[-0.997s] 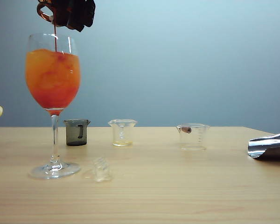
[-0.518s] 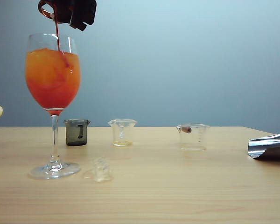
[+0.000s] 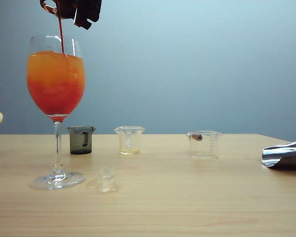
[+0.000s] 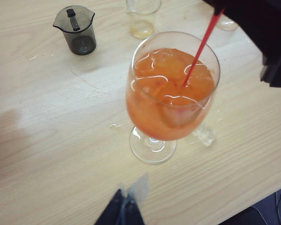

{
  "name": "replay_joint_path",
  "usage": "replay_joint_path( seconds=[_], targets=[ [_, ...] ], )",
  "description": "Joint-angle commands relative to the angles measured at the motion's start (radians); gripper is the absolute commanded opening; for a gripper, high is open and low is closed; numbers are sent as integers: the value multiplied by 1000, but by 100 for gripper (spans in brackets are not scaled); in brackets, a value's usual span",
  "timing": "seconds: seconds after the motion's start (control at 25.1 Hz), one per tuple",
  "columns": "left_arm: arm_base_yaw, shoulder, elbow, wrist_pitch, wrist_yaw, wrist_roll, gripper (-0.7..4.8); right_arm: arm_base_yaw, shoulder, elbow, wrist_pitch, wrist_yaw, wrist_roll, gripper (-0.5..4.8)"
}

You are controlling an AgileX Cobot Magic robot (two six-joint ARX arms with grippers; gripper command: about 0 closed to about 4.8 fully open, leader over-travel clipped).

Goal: Pick up the fourth measuring cup from the left, pour the grenadine inside into the goblet, and finally put the measuring cup back in its original place.

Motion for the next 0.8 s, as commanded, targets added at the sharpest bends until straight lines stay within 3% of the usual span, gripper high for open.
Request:
replay_joint_path(
  seconds=[0.04,0.8],
  targets=[
    [0,-3,3,5,-3,8,-5,9,-7,6,32,-5,-2,165],
    [0,-65,5,-23,-11,9,-5,21,5,6,61,-5,-45,165]
  ],
)
